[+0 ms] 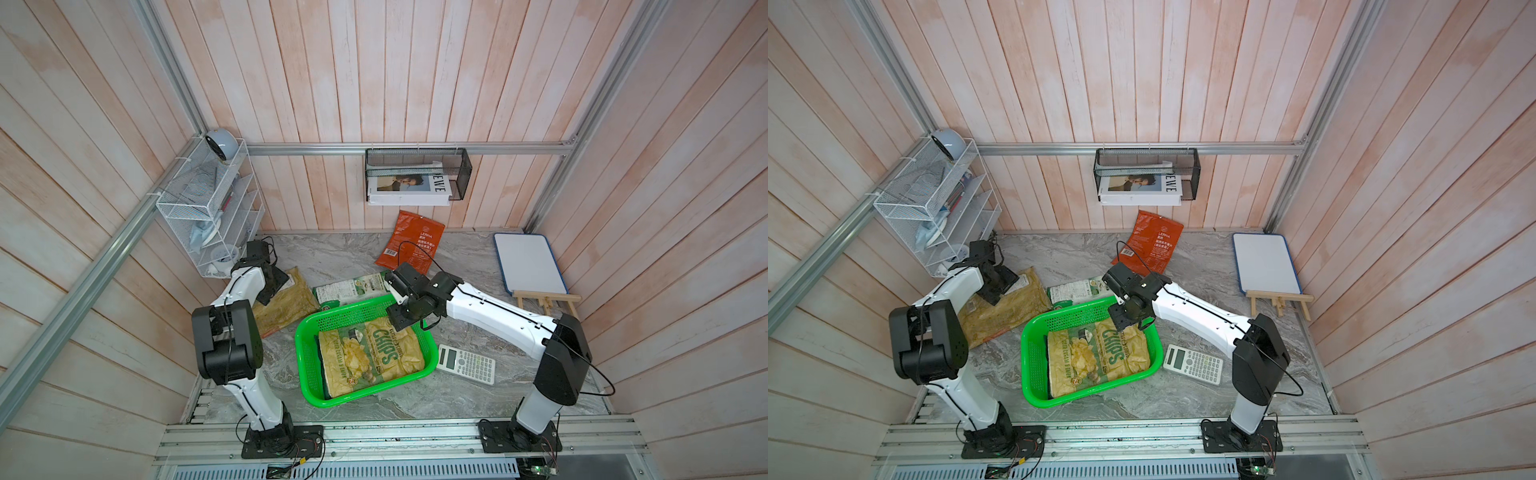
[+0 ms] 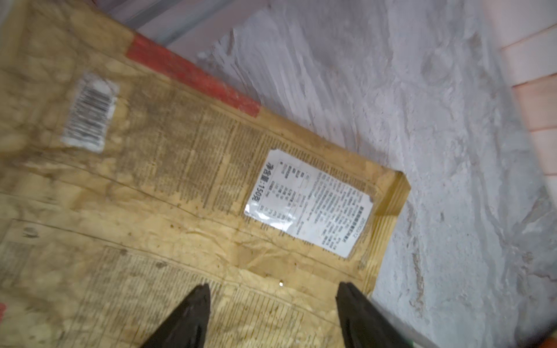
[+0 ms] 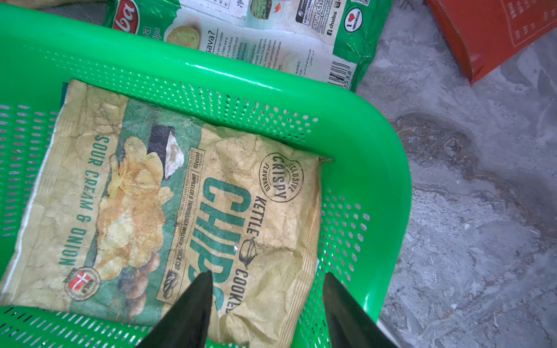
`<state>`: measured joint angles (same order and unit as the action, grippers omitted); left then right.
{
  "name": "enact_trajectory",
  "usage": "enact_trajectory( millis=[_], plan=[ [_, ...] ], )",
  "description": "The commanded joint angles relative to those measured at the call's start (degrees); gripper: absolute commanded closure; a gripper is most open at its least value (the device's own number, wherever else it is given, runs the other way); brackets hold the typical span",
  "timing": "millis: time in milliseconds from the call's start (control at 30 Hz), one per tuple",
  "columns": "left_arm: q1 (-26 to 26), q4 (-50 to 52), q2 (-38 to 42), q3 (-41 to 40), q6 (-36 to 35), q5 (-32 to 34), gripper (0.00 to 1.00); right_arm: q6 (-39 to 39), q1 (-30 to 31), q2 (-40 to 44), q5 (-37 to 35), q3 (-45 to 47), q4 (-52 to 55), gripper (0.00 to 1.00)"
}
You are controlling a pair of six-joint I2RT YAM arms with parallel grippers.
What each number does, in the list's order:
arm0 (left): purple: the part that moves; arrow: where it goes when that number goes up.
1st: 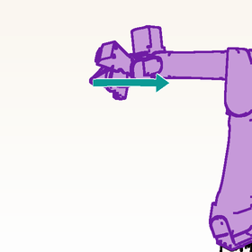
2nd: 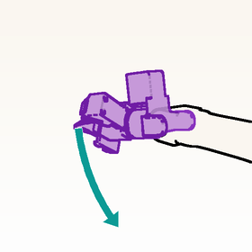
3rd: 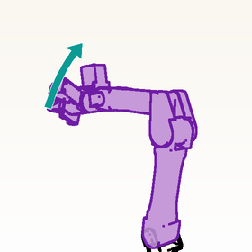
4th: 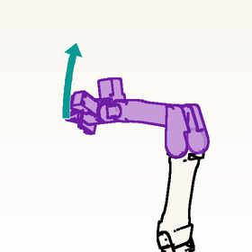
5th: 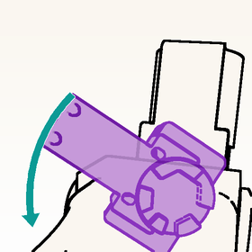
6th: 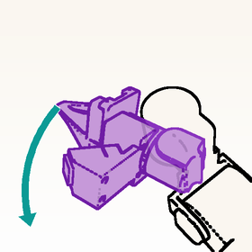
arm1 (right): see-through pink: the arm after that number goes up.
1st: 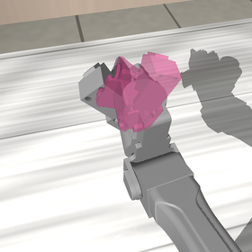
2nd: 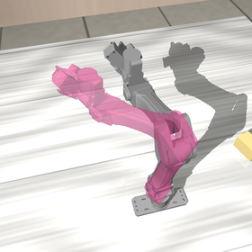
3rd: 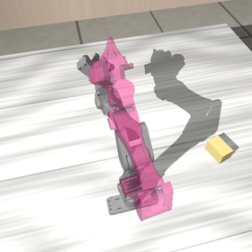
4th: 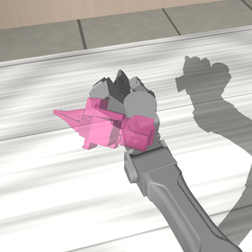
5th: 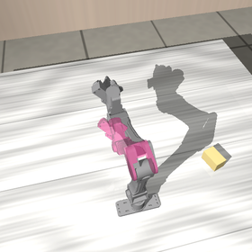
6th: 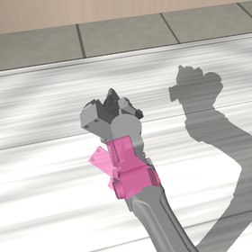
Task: Put the potato chips into the basket
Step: Place the potato chip in the basket, then pick up the potato chip from the center of the board.
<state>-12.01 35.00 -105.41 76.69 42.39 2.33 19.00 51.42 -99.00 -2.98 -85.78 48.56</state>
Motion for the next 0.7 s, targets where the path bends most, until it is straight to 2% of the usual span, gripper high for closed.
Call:
enact_trajectory(
  millis=[0,200,367,667],
  plan=[
    [-1.58,-1.43,-3.81,2.78,3.76,0.26,0.28,-1.32,-0.88,1.0,-1.5,0.63,0.14,0.38],
    [-1.68,-3.24,-6.24,2.23,7.62,0.87,0.28,-2.06,-1.84,1.42,-1.67,0.91,0.41,0.38],
    [-1.29,-5.43,-4.69,-1.11,10.14,1.8,0.28,-2.28,-2.34,2.12,-1.59,2.87,-0.48,0.38],
    [2.56,-4.82,0.13,-4.77,11.05,7.0,0.28,-1.59,-2.46,6.77,-1.89,8.35,-3.93,0.38]
  ],
)
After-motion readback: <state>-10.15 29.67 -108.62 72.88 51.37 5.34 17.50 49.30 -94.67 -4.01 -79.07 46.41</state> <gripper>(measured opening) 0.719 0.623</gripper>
